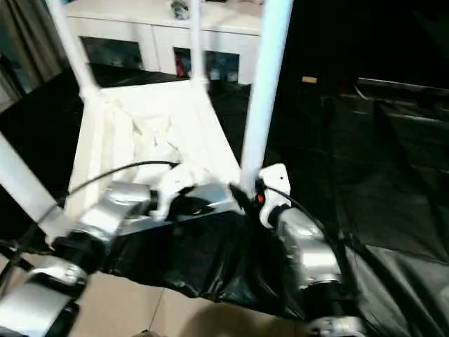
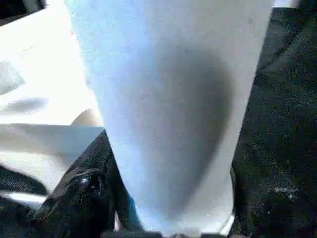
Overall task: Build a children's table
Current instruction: Rotate leg to tighten
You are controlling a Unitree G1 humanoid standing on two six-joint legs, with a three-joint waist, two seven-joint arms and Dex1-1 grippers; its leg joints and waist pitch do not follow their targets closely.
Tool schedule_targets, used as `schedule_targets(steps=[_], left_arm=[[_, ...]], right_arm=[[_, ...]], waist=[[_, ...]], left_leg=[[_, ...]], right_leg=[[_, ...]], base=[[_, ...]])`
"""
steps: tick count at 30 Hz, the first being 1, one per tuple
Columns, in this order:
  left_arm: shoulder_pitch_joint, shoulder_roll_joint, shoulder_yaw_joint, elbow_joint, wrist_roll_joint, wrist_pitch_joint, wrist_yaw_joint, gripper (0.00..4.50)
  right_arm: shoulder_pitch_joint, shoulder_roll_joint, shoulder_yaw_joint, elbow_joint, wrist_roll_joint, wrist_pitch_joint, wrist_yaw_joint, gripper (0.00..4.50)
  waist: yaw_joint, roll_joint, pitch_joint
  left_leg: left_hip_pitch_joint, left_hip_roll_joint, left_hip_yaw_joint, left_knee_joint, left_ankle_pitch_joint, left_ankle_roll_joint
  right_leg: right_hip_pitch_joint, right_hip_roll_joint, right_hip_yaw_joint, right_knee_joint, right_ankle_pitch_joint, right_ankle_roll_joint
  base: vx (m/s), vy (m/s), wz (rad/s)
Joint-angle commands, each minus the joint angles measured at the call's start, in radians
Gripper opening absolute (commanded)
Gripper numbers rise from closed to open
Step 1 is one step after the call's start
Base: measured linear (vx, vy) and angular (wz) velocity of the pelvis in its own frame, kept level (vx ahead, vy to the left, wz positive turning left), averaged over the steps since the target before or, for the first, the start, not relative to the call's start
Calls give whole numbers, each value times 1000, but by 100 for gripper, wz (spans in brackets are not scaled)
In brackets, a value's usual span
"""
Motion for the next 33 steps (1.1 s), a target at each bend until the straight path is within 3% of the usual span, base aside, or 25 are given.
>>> schedule_targets(steps=[1, 2, 5, 7, 9, 12, 14, 19, 20, 25, 26, 33], left_arm=[[17, -103, -36, -43, -42, -14, 9, 0], [32, -108, -41, -60, -41, -24, 3, 0], [43, -91, -39, -67, -45, -44, -6, 0], [46, -82, -38, -69, -47, -50, -14, 0], [51, -60, -36, -75, -51, -53, -39, 0], [61, -24, -32, -88, -53, -59, -84, 0], [63, 16, -29, -85, -58, -79, -135, 0], [64, 62, -22, -86, -74, -100, -212, 0], [65, 87, -11, -90, -102, -102, -282, 0], [66, 126, -9, -99, -132, -89, -377, 0], [63, 141, -15, -92, -129, -98, -399, 0], [33, 181, -17, -44, -137, -126, -494, 0]], right_arm=[[7, 96, 82, 9, 22, 11, 26, 265], [7, 114, 69, 1, 36, -21, 24, 334], [7, 112, 46, -15, 66, -32, 45, 340], [8, 100, 44, -22, 71, -30, 61, 379], [11, 65, 51, -38, 87, -23, 128, 382], [28, -5, 78, -71, 98, 2, 258, 424], [39, -80, 101, -83, 108, 4, 384, 424], [47, -170, 126, -98, 133, 7, 537, 424], [46, -210, 126, -110, 159, 25, 626, 424], [40, -265, 143, -112, 174, 32, 740, 424], [36, -284, 155, -108, 173, 30, 776, 398], [-3, -334, 195, -56, 151, -2, 887, 348]], waist=[[-4, -10, -43], [-4, -11, -45], [-5, -10, -48], [-5, -9, -50], [-3, -9, -50], [2, -12, -52], [6, -12, -54], [14, -12, -56], [16, -15, -55], [21, -14, -56], [23, -14, -55], [29, -15, -56]], left_leg=[[13, 49, -34, -86, -354, -5], [10, 49, -34, -86, -342, -2], [7, 49, -30, -85, -300, 18], [6, 48, -28, -83, -283, 27], [6, 47, -26, -81, -276, 38], [2, 47, -25, -77, -244, 56], [2, 47, -24, -73, -218, 70], [3, 49, -22, -70, -195, 86], [2, 51, -22, -71, -189, 87], [2, 54, -20, -69, -185, 90], [2, 53, -20, -69, -190, 87], [5, 54, -19, -68, -185, 78]], right_leg=[[22, -66, 48, -109, -443, -131], [26, -64, 47, -104, -409, -137], [30, -62, 47, -96, -315, -162], [32, -62, 48, -93, -279, -175], [35, -62, 48, -92, -270, -179], [39, -62, 48, -90, -254, -178], [41, -62, 47, -86, -224, -186], [42, -61, 44, -81, -186, -208], [43, -60, 43, -78, -178, -217], [43, -61, 42, -73, -162, -236], [43, -62, 41, -74, -177, -238], [42, -62, 42, -70, -165, -247]], base=[[0, 0, 0], [0, 0, 0], [0, 0, 0], [0, 0, 0], [0, 0, 0], [0, 0, 0], [0, 0, 0], [0, 0, 0], [0, 0, 0], [0, 0, 0], [0, 0, 0], [0, 0, 0]])
